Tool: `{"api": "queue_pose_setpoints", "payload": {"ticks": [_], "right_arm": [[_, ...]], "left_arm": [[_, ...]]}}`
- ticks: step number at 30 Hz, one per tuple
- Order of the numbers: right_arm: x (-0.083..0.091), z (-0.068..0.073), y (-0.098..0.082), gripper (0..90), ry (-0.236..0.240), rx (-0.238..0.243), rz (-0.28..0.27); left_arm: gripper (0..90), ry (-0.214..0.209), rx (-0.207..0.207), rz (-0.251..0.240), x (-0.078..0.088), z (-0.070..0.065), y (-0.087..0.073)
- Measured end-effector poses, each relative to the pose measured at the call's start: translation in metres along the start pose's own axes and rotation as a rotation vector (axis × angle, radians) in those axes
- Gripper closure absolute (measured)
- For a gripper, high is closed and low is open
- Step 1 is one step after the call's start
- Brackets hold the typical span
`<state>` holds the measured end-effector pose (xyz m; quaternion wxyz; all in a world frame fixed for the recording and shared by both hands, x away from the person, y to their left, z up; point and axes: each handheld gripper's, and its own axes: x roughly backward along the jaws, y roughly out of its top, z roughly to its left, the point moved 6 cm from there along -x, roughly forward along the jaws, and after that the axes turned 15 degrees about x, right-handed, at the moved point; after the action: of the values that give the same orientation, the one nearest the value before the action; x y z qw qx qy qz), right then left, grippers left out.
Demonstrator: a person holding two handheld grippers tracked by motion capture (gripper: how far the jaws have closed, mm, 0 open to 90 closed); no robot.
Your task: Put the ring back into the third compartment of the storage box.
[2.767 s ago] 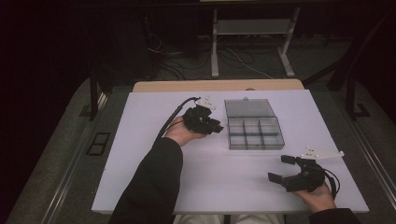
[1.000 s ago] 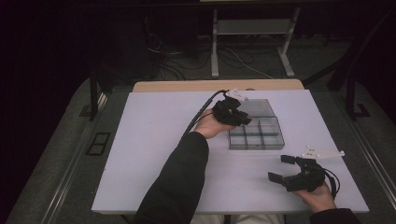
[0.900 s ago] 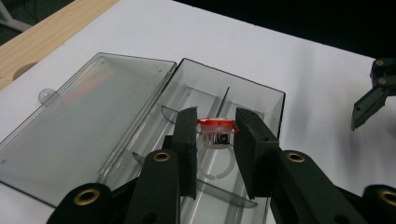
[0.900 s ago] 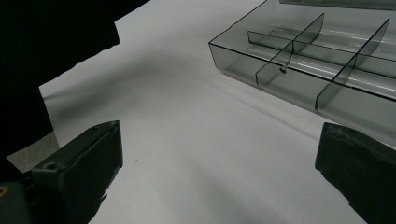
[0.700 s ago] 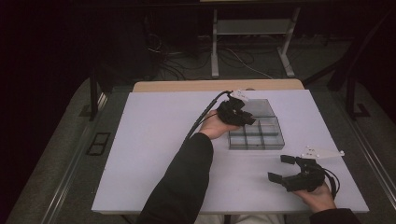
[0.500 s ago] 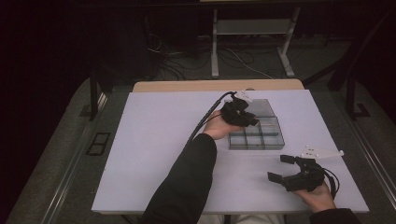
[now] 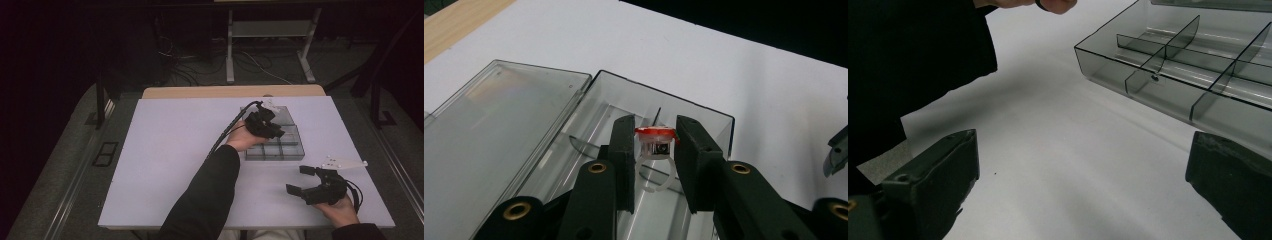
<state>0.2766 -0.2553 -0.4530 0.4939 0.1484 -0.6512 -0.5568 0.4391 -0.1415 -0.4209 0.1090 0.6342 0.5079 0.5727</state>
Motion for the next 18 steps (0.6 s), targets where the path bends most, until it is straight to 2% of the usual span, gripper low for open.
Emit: {"api": "queue_pose_setpoints", "payload": {"ticks": [3,11,15,18], "right_arm": [[0.0,0.0,0.0,0.7,0.0,0.0,-0.001],[0.0,0.0,0.001,0.7,0.001,-0.002,-0.011],[0.001,-0.001,0.002,0.7,-0.001,-0.01,-0.018],[0.001,-0.001,0.002,0.7,-0.001,-0.01,-0.019]], "left_arm": [[69.2,-0.005,0.004,-0.006,-0.005,-0.002,0.0],[69.1,0.0,0.001,0.026,-0.02,-0.001,-0.006],[69.0,-0.002,0.011,0.018,-0.026,-0.002,-0.006],[68.8,-0.01,0.004,0.011,-0.031,-0.004,-0.006]]}}
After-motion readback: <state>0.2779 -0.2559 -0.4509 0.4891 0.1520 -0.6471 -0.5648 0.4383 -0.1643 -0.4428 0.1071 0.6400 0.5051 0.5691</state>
